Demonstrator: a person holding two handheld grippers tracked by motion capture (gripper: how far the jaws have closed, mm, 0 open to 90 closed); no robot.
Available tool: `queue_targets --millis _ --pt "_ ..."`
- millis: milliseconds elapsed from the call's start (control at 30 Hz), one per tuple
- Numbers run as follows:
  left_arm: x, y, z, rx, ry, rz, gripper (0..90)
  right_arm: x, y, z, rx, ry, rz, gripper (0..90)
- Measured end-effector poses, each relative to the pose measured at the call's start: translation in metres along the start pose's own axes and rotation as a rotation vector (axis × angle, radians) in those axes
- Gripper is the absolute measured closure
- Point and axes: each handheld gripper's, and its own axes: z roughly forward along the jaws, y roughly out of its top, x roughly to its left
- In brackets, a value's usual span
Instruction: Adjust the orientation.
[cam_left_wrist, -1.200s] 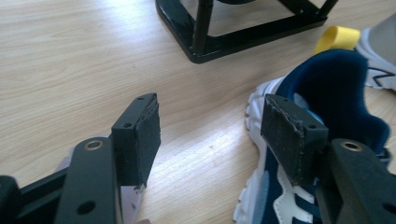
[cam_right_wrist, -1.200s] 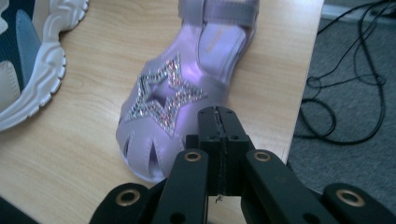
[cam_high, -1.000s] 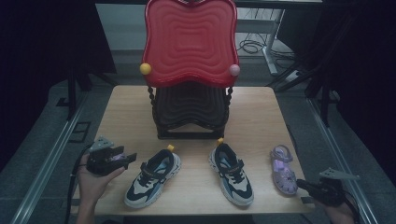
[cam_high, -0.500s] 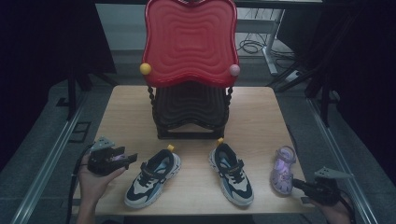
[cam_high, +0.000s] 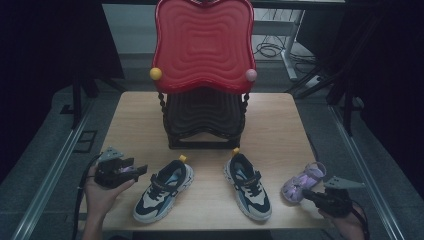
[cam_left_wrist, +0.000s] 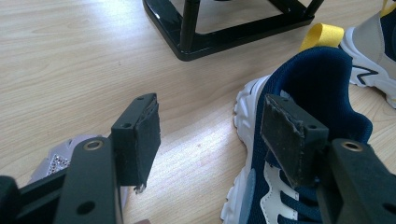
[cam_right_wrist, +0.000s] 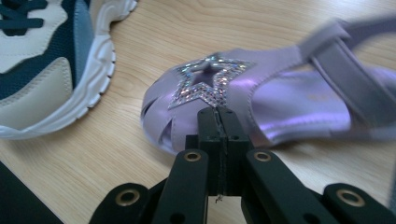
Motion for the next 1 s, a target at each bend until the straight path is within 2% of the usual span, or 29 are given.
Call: queue_targets --millis 133,333,500,733,1000 --pt "0.0 0.0 0.0 0.002 0.001 0.0 37.8 0.008 0.005 0.008 0.0 0.007 -0.027 89.6" --pt "0.0 -0.001 0.001 0.005 0.001 0.0 37.8 0.02 0.013 0.019 0.001 -0.02 -0.051 89.4" --pt "0.001 -0.001 0.002 0.007 0.003 -0.002 37.9 0.027 0.017 0.025 -0.012 -0.056 -0.043 88.9" --pt "0.0 -0.001 0.004 0.011 0.002 0.003 37.9 0.03 0.019 0.031 -0.032 -0.072 -0.024 89.5" --pt "-0.002 -0.001 0.005 0.014 0.0 0.007 37.8 0.038 0.026 0.04 -0.039 -0.137 0.0 89.5"
